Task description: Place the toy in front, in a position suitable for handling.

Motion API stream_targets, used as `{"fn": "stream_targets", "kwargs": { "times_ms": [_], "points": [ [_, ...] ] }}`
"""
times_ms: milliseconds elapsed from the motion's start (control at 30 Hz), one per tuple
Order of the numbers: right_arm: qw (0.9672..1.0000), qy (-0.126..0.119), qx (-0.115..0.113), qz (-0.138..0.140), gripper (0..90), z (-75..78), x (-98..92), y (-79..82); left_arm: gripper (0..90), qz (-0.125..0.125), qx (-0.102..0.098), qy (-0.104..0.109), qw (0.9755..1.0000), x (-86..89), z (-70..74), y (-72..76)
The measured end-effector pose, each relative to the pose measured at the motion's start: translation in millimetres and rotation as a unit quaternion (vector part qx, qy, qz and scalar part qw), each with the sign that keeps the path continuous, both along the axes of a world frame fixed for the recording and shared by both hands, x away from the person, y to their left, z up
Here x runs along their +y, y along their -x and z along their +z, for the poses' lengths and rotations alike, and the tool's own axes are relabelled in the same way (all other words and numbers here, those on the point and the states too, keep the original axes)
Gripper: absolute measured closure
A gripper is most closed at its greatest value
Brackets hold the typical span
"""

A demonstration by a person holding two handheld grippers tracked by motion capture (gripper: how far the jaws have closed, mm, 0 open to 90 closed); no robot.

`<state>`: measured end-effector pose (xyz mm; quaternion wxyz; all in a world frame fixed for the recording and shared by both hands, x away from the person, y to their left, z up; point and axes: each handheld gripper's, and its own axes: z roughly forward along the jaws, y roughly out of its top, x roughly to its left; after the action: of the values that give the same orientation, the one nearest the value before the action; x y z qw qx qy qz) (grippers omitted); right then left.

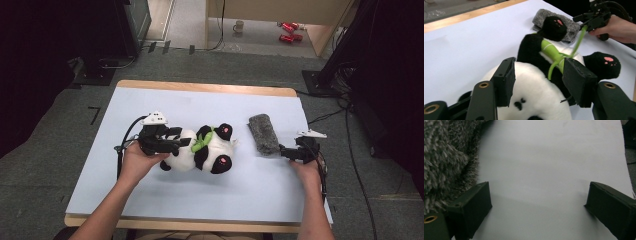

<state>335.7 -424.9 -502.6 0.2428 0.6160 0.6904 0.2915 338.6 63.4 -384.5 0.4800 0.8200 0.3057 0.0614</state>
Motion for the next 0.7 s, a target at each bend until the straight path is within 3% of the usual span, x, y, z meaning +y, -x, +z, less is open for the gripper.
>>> {"fn": "stream_targets", "kwargs": {
  "times_ms": [133, 200, 400, 700],
  "points": [
    [1.0, -0.003, 0.004, -0.002, 19.9, 5.1, -1.4, 3.1, 43.1, 0.005, -0.013, 0.008, 0.9999, 9.7, 0.9, -3.4],
    [0.9997, -0.021, 0.006, -0.005, 25.8, 8.1, -4.6, 4.7, 42.5, 0.007, -0.014, 0.006, 0.9999, 16.0, 0.0, -4.7],
    [0.9993, -0.033, -0.01, -0.018, 29.4, 23.6, -8.3, 7.4, 40.5, 0.021, -0.01, 0.004, 0.9997, 32.4, -2.7, -9.9],
    [0.9982, -0.042, -0.041, 0.008, 32.1, 44.9, 7.5, 0.5, 39.1, 0.038, -0.004, 0.0, 0.9993, 53.1, -12.9, -12.8]
  ]
}}
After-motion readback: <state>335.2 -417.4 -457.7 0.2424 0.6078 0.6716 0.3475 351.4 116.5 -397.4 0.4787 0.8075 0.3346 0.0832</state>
